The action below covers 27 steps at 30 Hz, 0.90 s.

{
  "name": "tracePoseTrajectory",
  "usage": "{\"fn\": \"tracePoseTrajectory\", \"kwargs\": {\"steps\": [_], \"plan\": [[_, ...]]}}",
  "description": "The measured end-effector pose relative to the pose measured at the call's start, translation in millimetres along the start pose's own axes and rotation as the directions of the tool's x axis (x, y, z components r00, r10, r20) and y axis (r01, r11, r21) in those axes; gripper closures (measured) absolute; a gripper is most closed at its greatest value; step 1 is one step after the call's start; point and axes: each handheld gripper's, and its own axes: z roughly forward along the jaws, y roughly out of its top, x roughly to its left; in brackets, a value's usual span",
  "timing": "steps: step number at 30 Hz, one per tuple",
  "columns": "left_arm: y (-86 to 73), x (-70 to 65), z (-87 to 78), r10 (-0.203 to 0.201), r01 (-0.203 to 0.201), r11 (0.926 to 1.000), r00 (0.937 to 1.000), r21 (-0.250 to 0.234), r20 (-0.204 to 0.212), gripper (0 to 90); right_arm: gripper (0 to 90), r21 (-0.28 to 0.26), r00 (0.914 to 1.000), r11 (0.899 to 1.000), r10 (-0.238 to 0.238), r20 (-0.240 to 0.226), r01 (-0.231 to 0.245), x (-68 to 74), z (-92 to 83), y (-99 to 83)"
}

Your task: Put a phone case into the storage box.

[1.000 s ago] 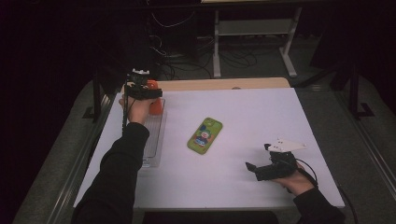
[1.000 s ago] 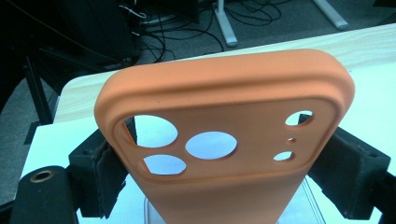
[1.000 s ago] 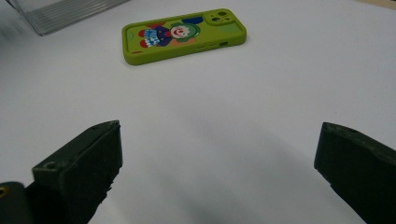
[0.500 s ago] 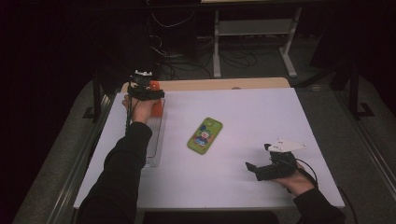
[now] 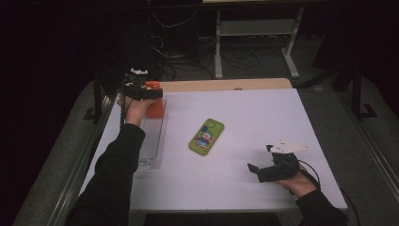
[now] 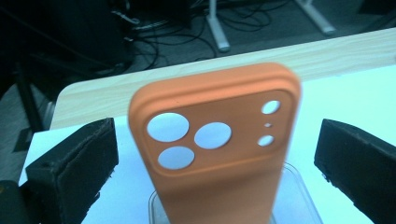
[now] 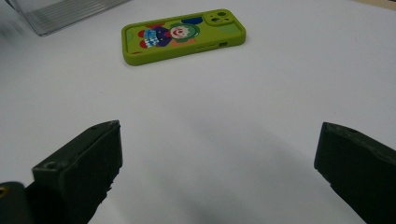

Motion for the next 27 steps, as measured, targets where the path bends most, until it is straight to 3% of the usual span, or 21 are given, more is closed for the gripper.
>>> {"fn": "tracePoseTrajectory", "kwargs": {"steps": [5,11,15,19,22,26,27], "plan": [[-2.2,3.0,-23.8,0.022,-0.022,0.9997,0.9963,0.005,0.083,0.0,0.1,-0.005,1.0000,1.000,0.001,0.002,-0.001,0.0,0.1,0.9],[-13.1,-1.4,-40.3,0.066,-0.070,0.9974,0.9819,0.018,0.178,0.0,0.1,-0.003,1.0000,1.000,0.000,0.006,0.000,-0.5,2.2,2.7],[-19.3,-9.5,-50.2,0.100,-0.106,0.9944,0.9657,0.009,0.240,0.0,0.1,0.004,1.0000,1.000,0.002,0.005,-0.002,-0.4,2.7,3.4],[-23.3,-19.0,-61.9,0.116,-0.116,0.9931,0.9498,-0.018,0.291,0.0,0.1,0.004,1.0000,1.000,-0.002,0.001,0.002,-0.7,3.2,2.7],[-27.0,-28.3,-71.1,0.134,-0.128,0.9909,0.9346,-0.041,0.329,0.0,0.1,0.004,1.0000,1.000,0.002,0.001,-0.002,-0.7,2.4,2.3],[-33.3,-45.0,-81.0,0.167,-0.159,0.9858,0.9067,-0.055,0.387,0.0,0.1,0.004,1.0000,1.000,0.003,0.002,-0.003,0.4,1.8,2.1],[-34.5,-47.7,-82.6,0.171,-0.163,0.9851,0.9021,-0.056,0.396,0.0,0.1,0.002,1.0000,1.000,-0.002,0.002,0.002,0.4,1.8,2.1]]}}
